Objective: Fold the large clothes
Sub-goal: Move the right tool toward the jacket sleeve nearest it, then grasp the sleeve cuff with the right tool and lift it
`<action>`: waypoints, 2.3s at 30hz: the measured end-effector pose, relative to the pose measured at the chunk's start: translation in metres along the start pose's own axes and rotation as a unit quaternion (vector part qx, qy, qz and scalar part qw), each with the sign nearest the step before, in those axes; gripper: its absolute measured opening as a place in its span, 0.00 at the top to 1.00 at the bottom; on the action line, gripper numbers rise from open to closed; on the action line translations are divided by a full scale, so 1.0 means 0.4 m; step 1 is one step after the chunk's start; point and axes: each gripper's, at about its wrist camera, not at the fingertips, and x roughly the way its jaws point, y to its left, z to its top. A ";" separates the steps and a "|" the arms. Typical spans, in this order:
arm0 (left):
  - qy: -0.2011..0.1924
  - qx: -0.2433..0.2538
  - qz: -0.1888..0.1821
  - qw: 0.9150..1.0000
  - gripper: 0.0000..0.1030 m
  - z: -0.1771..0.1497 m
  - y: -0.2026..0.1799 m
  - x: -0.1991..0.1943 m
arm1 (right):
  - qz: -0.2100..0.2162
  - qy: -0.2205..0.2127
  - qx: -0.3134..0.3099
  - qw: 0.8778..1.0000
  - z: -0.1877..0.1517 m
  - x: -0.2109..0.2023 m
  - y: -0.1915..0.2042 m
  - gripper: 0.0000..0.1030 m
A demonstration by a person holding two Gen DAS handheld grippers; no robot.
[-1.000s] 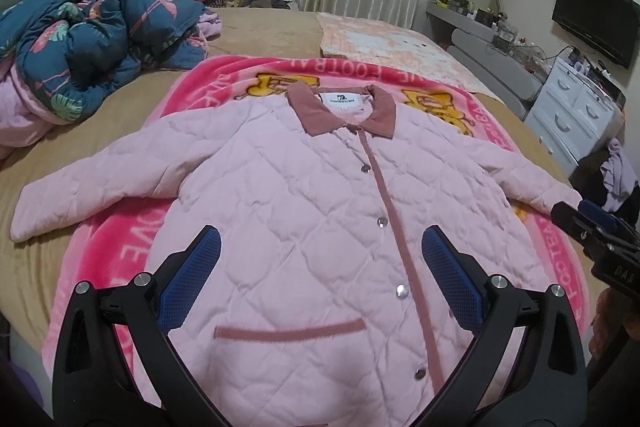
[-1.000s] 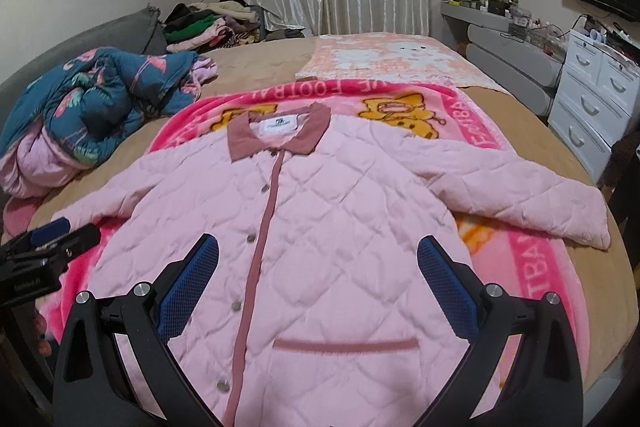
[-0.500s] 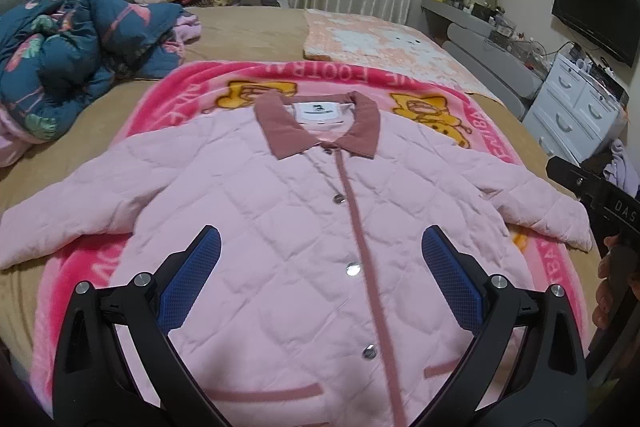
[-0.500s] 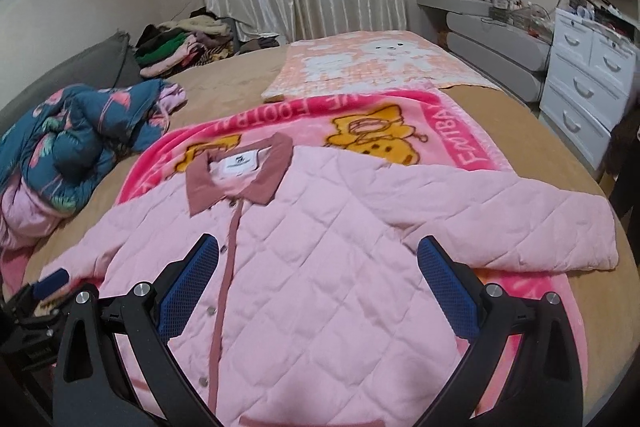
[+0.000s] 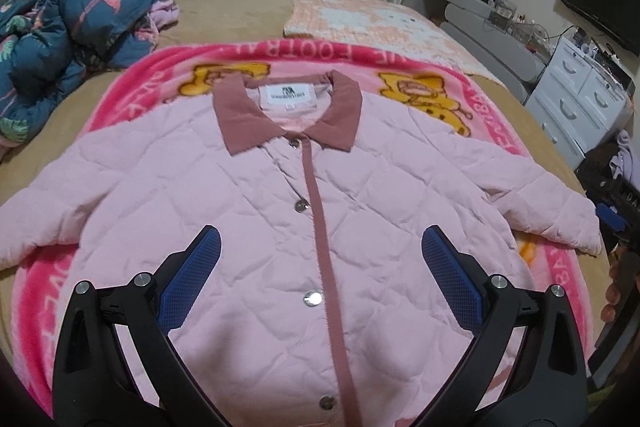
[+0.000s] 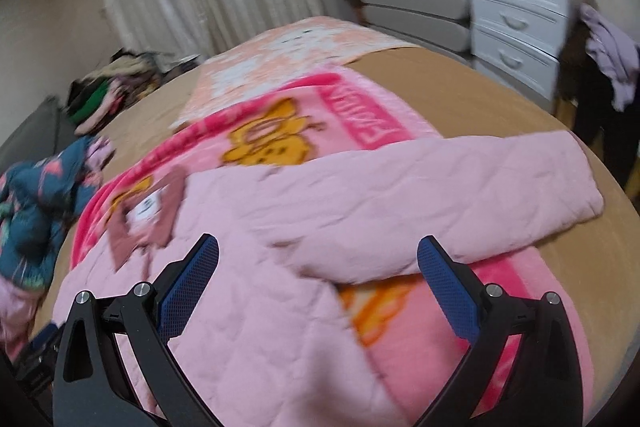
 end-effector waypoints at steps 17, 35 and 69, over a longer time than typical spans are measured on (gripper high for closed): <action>0.037 0.031 0.001 0.999 0.09 -0.037 -0.120 0.135 | -0.068 0.005 0.156 0.985 0.002 0.090 -0.319 0.04; 0.068 0.063 0.013 0.996 0.09 -0.034 -0.110 0.201 | -0.048 0.019 0.381 0.923 -0.073 0.223 -0.635 0.04; 0.030 0.005 0.018 0.999 0.09 0.089 0.078 0.067 | 0.162 -0.154 0.126 0.967 0.155 -0.042 -0.225 0.86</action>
